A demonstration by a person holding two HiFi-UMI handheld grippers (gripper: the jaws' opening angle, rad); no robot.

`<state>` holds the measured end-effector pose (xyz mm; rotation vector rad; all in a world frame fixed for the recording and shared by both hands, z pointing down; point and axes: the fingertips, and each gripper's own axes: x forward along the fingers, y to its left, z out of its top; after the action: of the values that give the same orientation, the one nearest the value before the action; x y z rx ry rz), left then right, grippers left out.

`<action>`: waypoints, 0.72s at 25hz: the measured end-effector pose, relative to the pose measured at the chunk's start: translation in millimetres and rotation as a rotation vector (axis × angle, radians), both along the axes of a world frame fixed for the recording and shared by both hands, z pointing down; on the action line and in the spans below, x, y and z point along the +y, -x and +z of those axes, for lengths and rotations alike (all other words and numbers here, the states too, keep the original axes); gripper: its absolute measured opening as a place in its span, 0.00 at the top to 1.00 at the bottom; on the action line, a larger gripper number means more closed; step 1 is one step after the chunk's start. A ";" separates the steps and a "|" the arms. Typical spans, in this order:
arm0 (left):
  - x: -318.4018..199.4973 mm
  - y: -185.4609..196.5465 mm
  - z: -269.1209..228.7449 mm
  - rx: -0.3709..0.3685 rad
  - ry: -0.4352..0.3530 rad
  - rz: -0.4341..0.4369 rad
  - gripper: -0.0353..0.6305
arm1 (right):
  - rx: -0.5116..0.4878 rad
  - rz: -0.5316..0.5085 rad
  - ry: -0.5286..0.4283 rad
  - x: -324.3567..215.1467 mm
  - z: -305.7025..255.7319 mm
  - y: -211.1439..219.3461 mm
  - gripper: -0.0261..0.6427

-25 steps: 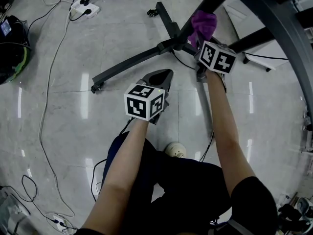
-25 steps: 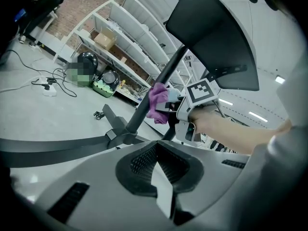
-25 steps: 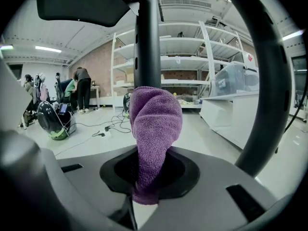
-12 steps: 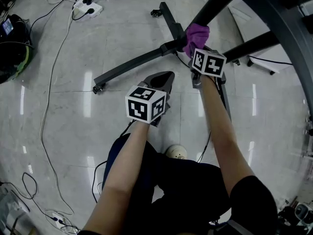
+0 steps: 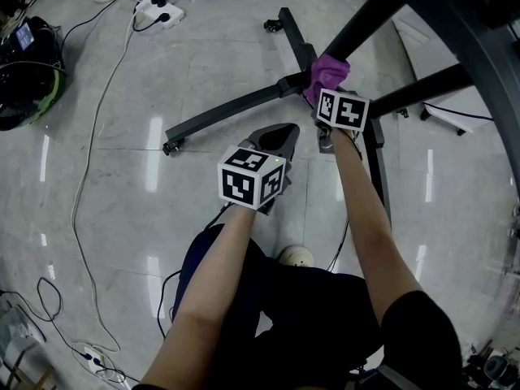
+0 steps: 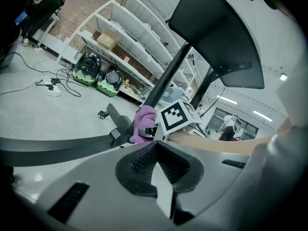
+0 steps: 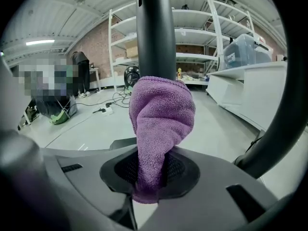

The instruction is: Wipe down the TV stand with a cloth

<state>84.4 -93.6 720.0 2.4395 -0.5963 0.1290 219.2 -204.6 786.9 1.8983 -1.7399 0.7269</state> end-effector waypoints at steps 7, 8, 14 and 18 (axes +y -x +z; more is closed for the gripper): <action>-0.9 0.4 3.7 -0.007 0.004 -0.003 0.94 | 0.000 0.001 0.024 4.0 6.9 -2.0 0.83; -0.6 0.1 4.2 -0.008 0.005 -0.002 0.94 | 0.004 -0.002 0.026 5.9 6.1 -2.8 0.83; 6.0 -6.0 2.8 0.003 0.002 0.024 0.94 | 0.036 0.001 0.002 20.8 -12.5 -17.3 0.83; 14.1 -12.1 -3.9 0.022 0.002 0.045 0.94 | 0.054 0.015 -0.042 32.2 -39.2 -30.3 0.83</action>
<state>96.5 -79.5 716.1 2.4498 -0.5316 0.1208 249.4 -172.4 747.6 1.9432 -1.7224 0.6438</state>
